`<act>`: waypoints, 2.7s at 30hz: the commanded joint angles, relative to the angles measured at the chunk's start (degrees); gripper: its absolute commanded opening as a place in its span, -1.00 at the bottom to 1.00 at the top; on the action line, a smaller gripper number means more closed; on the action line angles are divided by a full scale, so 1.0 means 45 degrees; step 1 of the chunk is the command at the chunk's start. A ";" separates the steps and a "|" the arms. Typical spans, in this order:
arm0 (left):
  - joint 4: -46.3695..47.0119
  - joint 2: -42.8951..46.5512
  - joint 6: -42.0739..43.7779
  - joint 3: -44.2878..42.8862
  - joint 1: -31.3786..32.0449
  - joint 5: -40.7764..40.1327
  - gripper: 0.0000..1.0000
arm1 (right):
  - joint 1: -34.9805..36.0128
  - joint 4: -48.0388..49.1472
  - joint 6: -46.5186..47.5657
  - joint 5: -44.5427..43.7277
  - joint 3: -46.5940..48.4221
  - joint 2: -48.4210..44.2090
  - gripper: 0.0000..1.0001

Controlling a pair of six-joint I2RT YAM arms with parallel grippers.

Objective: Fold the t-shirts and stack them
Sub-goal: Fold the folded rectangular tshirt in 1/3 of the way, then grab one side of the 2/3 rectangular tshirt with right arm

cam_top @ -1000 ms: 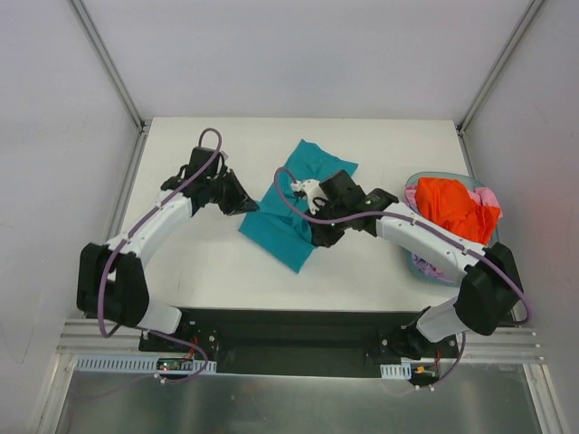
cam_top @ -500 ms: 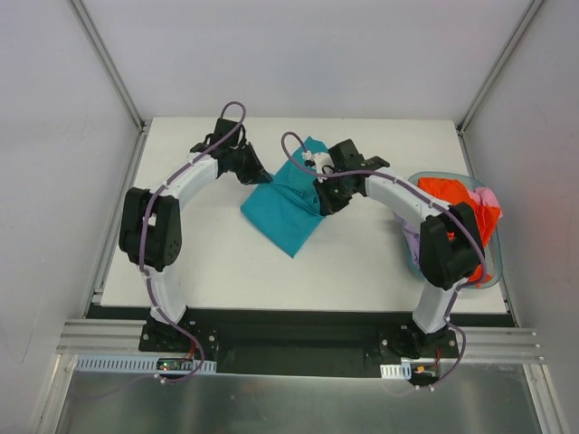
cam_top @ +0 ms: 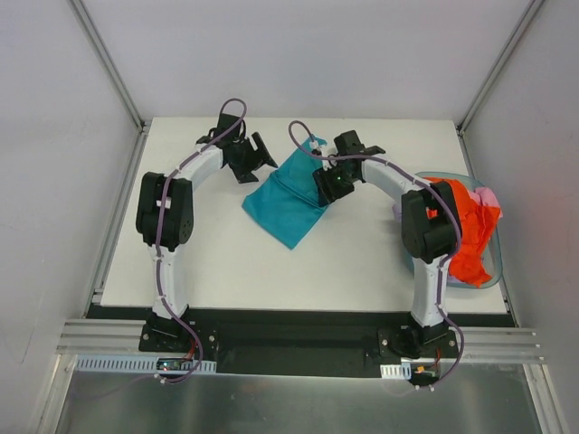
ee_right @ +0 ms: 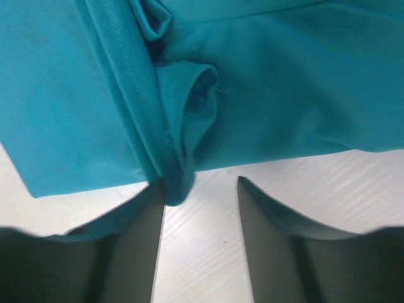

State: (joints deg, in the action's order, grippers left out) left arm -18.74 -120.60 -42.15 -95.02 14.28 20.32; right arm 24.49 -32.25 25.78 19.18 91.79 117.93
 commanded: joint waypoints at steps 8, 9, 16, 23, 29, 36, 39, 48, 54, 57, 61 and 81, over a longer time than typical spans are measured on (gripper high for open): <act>-0.0034 0.2363 0.0403 0.1192 -0.0147 0.0212 0.99 | 0.0182 -0.0414 -0.1352 0.0619 -0.0278 -0.2024 0.93; -0.0015 0.2733 0.0325 0.1446 -0.0147 0.0289 0.99 | 0.0453 -0.0179 -0.1509 0.1181 -0.0590 -0.2510 0.93; 0.0512 0.3108 -0.0145 0.3107 -0.0108 0.1518 0.99 | 0.1802 0.1228 -0.2116 0.3353 -0.1180 -0.2595 0.93; 0.0649 0.1918 -0.0203 0.2816 -0.0205 0.1657 0.99 | 0.2058 0.1327 -0.2057 0.3414 0.0752 -0.0486 0.93; 0.0649 0.1331 -0.0262 0.3282 -0.0712 0.1540 0.99 | 0.1844 0.1288 -0.1803 0.2089 0.2628 0.1310 0.93; 0.0649 0.1428 -0.0301 0.4221 -0.0811 0.1208 0.98 | 0.1044 0.2067 -0.2037 -0.0784 0.4290 0.2641 0.93; 0.0649 0.1681 -0.0282 0.4631 -0.0811 0.1227 0.99 | 0.0847 0.2031 -0.2038 -0.0495 0.4796 0.2817 0.93; 0.0630 0.5076 -0.0379 0.6992 -0.0655 0.1150 0.99 | 0.1470 0.2263 -0.1023 -0.0355 0.1275 -0.1142 0.93; -0.0226 0.9041 -0.0438 0.9103 -0.0810 -0.0584 0.99 | 0.3538 0.2500 -0.0008 -0.0394 -0.2230 -0.4680 0.93; -0.1399 1.0215 -0.0321 0.9591 -0.1842 -0.0882 0.99 | 0.5023 0.1934 0.0538 -0.0860 -0.2975 -0.5093 0.94; -0.2298 1.1445 -0.0067 1.0838 -0.3893 -0.1408 0.99 | 0.5807 0.1094 0.0209 -0.1333 -0.2431 -0.4100 0.94; -0.3569 1.3088 0.0187 1.1448 -0.6260 -0.2033 0.99 | 0.6764 -0.0138 0.0756 -0.3773 0.1711 0.1742 0.05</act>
State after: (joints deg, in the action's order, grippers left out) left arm -33.47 -62.30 -42.44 -43.00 -13.58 12.56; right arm 53.80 -30.87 27.97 5.96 96.68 123.83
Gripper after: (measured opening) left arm 0.993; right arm 0.583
